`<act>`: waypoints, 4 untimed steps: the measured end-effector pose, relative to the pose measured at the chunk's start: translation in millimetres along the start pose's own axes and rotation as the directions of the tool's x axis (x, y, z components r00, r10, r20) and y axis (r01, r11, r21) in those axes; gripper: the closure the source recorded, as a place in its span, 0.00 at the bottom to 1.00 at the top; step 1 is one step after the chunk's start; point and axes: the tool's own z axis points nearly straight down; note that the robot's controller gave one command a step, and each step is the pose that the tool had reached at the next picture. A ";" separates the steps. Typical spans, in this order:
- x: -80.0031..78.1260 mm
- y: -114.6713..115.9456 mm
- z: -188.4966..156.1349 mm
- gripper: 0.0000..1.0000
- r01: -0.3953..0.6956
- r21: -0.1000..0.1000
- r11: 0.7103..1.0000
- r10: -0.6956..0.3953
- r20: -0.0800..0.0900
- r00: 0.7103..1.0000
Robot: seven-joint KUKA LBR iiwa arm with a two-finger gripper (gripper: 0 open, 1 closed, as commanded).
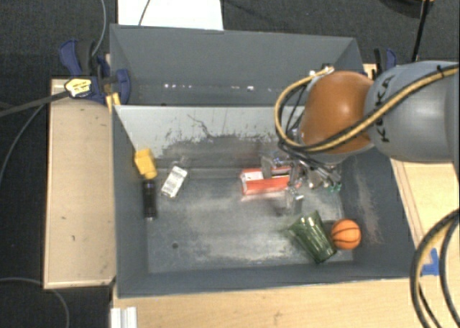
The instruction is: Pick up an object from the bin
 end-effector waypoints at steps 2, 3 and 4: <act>-0.6 -2.1 -5.7 1.00 -0.248 -0.002 0.969 0.248 0.013 0.969; -4.4 -2.9 -72.1 1.00 -0.251 -0.001 0.968 0.251 0.022 0.968; -0.7 -1.9 -40.6 1.00 -0.254 -0.003 0.967 0.254 0.011 0.967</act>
Offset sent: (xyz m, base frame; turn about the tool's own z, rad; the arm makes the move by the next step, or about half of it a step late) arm 0.0000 0.0000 0.0000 0.0000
